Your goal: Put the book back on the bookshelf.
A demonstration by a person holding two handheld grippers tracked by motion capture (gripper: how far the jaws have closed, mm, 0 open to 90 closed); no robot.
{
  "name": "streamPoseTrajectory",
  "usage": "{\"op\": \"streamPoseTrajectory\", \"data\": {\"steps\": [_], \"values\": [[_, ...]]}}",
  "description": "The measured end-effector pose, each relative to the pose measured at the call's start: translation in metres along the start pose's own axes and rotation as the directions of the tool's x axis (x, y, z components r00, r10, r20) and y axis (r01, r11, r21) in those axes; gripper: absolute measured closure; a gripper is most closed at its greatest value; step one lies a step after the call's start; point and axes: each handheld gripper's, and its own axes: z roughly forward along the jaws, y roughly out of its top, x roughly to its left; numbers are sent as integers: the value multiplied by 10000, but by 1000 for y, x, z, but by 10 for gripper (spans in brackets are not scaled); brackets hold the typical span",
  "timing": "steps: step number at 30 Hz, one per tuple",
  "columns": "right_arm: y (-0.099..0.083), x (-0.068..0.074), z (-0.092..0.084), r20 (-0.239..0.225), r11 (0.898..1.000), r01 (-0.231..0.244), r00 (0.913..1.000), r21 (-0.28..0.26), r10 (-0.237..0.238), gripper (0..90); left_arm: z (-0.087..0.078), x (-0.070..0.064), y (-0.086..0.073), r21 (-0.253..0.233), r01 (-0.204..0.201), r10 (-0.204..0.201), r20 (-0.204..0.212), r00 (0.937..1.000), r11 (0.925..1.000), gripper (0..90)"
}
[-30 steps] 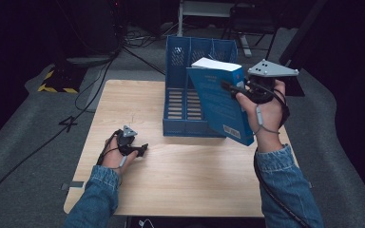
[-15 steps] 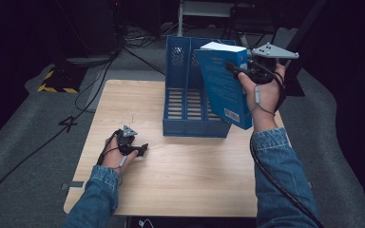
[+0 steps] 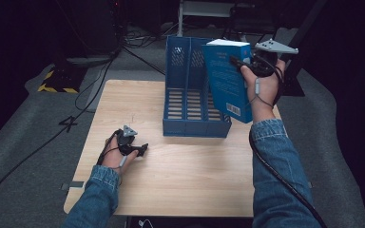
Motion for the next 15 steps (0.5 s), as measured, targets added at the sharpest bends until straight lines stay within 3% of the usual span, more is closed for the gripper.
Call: {"op": "streamPoseTrajectory", "data": {"steps": [6,10,15], "values": [[-4,-13,2,362,9996,-271,9990,-97,275,613,0,0,0,-37,8,-8,-30,10000,10000,256],[-7,-29,1,589,9974,-688,9958,-221,700,613,0,0,0,-35,5,-5,-29,10000,10000,256],[-9,-36,0,665,9950,-950,9931,-297,968,613,0,0,0,-33,5,-5,-30,10000,10000,256]]}}
